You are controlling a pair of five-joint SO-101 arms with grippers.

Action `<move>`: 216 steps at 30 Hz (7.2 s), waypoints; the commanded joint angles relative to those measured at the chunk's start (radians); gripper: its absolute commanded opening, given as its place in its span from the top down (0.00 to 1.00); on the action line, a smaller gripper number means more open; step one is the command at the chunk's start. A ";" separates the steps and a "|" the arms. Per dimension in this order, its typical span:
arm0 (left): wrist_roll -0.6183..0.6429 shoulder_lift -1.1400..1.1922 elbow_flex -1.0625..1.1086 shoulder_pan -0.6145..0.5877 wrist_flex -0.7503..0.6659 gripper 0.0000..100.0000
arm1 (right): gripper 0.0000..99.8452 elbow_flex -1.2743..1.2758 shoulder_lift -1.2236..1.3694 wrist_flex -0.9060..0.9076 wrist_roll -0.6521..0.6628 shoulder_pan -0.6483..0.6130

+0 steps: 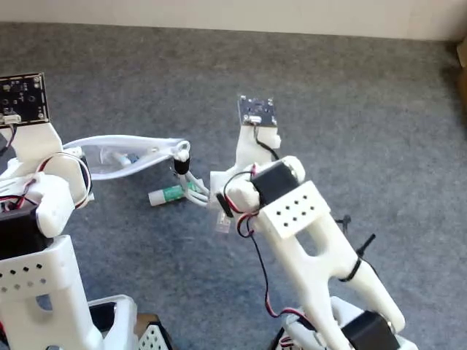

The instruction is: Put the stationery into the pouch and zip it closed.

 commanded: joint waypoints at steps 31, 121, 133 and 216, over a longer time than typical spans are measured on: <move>0.012 0.004 0.025 0.010 -0.005 0.99 | 0.99 0.828 -0.978 -0.788 0.014 0.004; 0.012 0.004 0.025 0.010 -0.012 0.99 | 0.99 0.650 -0.122 -2.106 0.667 -0.378; 0.012 0.004 0.024 0.010 -0.012 0.99 | 0.99 0.567 0.030 -2.215 0.669 -0.306; 0.098 -0.004 -0.045 -0.282 -0.008 0.99 | 0.86 0.705 -0.650 -0.885 0.394 -0.145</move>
